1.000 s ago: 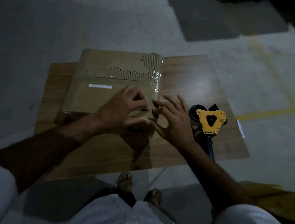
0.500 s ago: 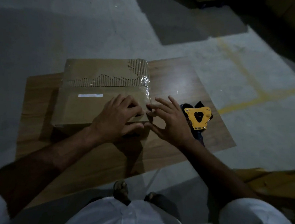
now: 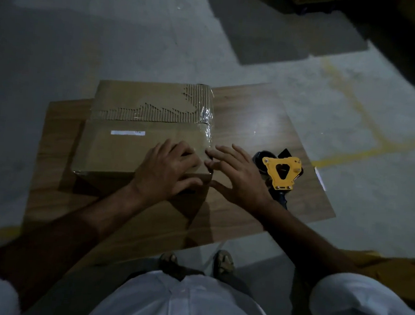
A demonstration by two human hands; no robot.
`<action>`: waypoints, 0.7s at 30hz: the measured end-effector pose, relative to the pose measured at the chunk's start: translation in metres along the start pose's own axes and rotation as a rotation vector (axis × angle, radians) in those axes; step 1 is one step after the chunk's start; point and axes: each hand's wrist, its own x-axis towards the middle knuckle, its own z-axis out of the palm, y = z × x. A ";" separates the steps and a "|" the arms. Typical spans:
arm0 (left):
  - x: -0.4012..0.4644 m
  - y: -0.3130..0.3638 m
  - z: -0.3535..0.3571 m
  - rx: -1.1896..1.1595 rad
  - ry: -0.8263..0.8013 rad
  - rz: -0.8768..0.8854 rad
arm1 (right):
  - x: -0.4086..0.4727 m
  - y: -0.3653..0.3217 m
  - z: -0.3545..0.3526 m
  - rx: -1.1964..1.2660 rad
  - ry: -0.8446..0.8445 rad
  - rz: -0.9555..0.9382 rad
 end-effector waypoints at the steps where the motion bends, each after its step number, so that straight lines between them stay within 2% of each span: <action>1: -0.002 -0.002 -0.002 -0.012 -0.024 0.000 | -0.002 0.001 0.002 0.000 0.002 -0.011; 5: -0.001 -0.011 -0.012 -0.033 -0.107 0.029 | 0.008 0.014 -0.002 0.049 -0.022 -0.074; 8: 0.005 -0.002 -0.010 -0.020 -0.072 -0.089 | 0.013 0.020 0.002 0.112 0.000 -0.083; 11: 0.001 0.010 -0.001 0.071 -0.061 -0.153 | 0.004 0.009 0.015 0.154 0.008 -0.014; 17: 0.004 0.012 -0.009 -0.027 -0.065 -0.160 | 0.029 0.028 0.005 0.201 -0.038 -0.086; 21: 0.004 0.012 -0.007 0.089 -0.094 -0.127 | 0.029 0.021 0.011 0.184 -0.086 -0.046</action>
